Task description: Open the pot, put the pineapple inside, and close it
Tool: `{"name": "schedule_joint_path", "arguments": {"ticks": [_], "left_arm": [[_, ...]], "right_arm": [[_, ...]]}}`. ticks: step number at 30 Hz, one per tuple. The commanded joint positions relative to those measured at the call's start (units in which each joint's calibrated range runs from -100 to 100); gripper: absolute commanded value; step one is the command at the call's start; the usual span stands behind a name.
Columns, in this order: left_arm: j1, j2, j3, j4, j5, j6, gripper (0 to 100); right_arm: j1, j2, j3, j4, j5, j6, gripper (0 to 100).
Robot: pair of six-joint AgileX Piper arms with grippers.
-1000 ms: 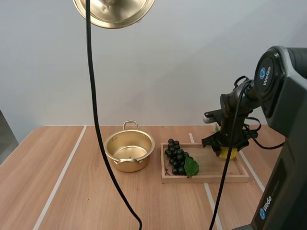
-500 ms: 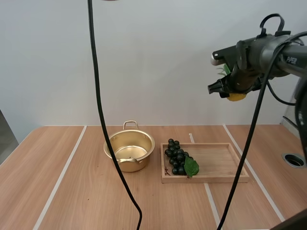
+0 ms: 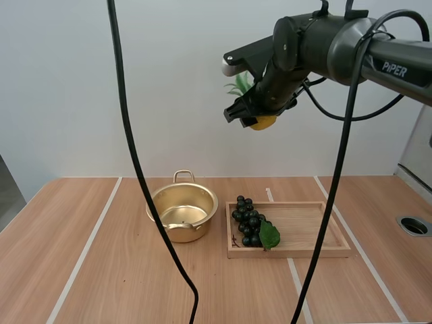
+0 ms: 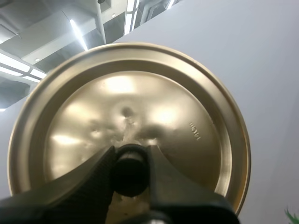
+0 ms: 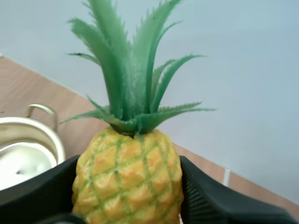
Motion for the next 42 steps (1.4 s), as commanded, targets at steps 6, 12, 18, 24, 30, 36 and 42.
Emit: {"name": "schedule_joint_path", "arguments": {"ticks": [6,12,18,24,30,36,42], "left_arm": [[-0.05,-0.1,-3.4,-1.1,8.3,-2.0,0],[-0.05,-0.2,-3.4,2.5,12.3,-2.8,0],[-0.05,-0.2,-3.4,7.4,14.2,-3.1,0],[-0.05,-0.1,-3.4,8.1,14.4,-3.1,0],[-0.05,0.0,-3.4,8.1,14.4,-3.1,0],[-0.05,0.1,-3.4,8.1,15.3,-3.1,0],[-0.05,0.1,-3.4,8.1,15.3,-3.1,0]], "right_arm": [[5.0,4.2,-0.6,3.1,0.3,-4.6,0],[9.6,10.5,-0.6,3.7,1.6,-4.6,0],[12.0,16.6,-0.6,5.0,2.1,-4.6,0],[12.1,19.7,0.4,5.0,3.7,-5.1,0],[12.1,19.8,3.0,5.1,2.9,-6.9,0],[12.1,21.3,3.0,6.1,2.9,-7.0,0],[12.1,24.1,3.0,6.5,2.0,-7.0,0]]}}
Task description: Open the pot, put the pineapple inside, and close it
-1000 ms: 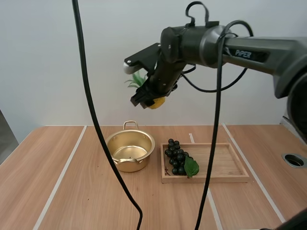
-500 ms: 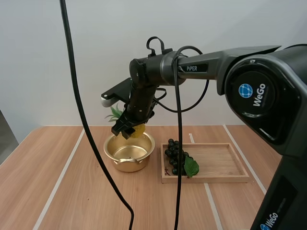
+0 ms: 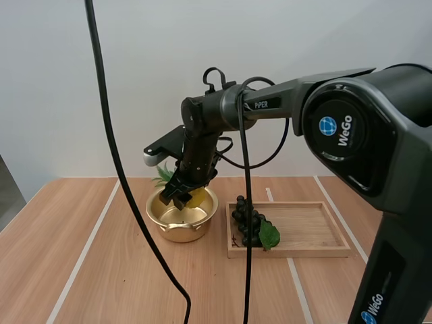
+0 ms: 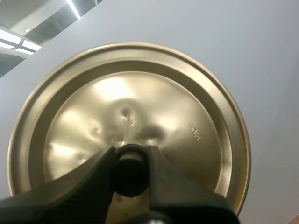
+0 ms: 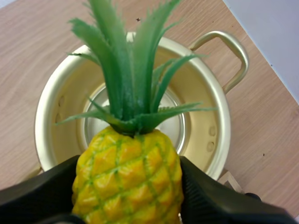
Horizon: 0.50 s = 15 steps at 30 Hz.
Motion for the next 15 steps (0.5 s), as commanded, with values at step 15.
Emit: {"name": "schedule_joint_path", "arguments": {"ticks": [15], "left_arm": [[-0.05,0.1,-0.3,0.0,-0.3,-0.6,0]], "right_arm": [[0.0,6.7,0.6,0.0,-2.4,-0.5,0]]}}
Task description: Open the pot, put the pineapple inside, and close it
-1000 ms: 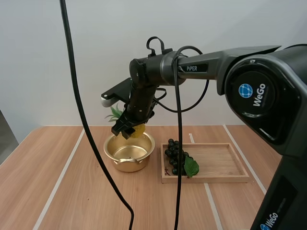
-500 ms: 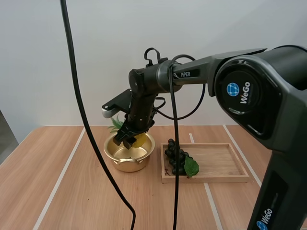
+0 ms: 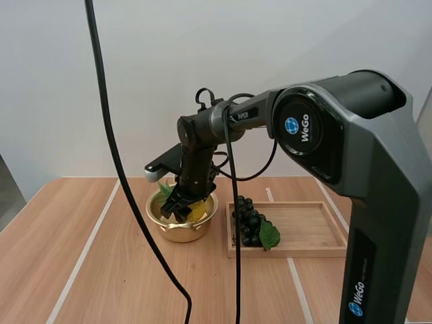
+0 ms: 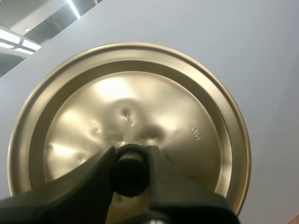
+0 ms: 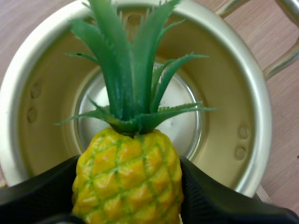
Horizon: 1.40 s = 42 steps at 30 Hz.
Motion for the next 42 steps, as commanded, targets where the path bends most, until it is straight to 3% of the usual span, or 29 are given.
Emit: {"name": "schedule_joint_path", "arguments": {"ticks": [1,28,29,32,35,36,42], "left_arm": [[-0.05,0.1,-0.3,0.0,-0.3,-0.6,0],[-0.05,0.1,-0.3,0.0,-0.3,-0.6,0],[-0.05,0.1,-0.3,0.0,-0.3,-0.6,0],[-0.05,0.1,-0.3,0.0,-0.3,-0.6,0],[-0.05,0.1,-0.3,0.0,-0.3,-0.6,0],[-0.05,0.1,-0.3,0.0,-0.3,-0.6,0],[-0.05,0.1,-0.3,0.0,-0.3,-0.6,0]], "right_arm": [[0.0,0.3,0.6,0.0,-0.5,-0.4,0],[0.0,6.0,0.6,-3.3,-3.7,0.8,0],[0.0,6.0,0.6,-4.1,-3.7,1.2,5],[0.0,6.0,0.6,-4.6,-3.7,1.3,40],[0.0,6.0,0.6,-4.8,-3.0,1.3,96],[0.0,6.0,0.6,-5.1,-2.7,1.2,100],[0.0,6.0,0.6,-5.9,-3.3,0.9,100]]}}
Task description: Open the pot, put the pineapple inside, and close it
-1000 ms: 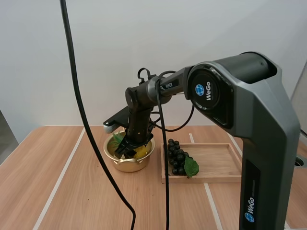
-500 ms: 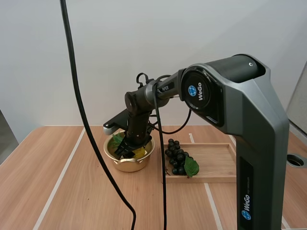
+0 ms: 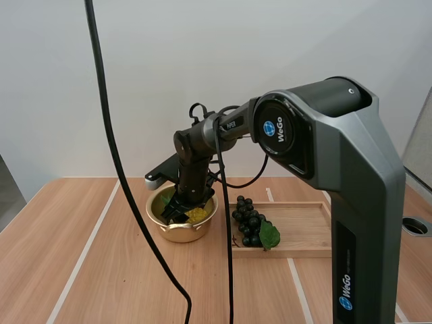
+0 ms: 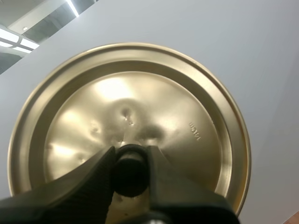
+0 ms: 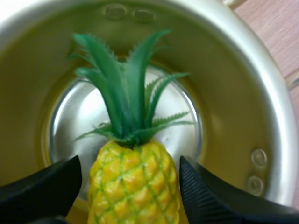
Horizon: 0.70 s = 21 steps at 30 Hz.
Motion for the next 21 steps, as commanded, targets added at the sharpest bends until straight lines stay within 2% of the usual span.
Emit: {"name": "schedule_joint_path", "arguments": {"ticks": [1,10,21], "left_arm": [[-0.05,0.1,-0.3,0.0,-1.1,-0.6,0],[-0.05,0.1,-0.3,0.0,-0.9,-0.6,0],[-0.05,0.1,-0.3,0.0,-0.8,-0.6,0]], "right_arm": [[0.0,0.6,0.6,-3.4,3.7,-1.4,100],[0.0,-4.4,-0.3,-3.7,1.8,-1.4,100],[0.0,-17.5,-0.3,-3.7,-0.3,-1.3,100]]}}
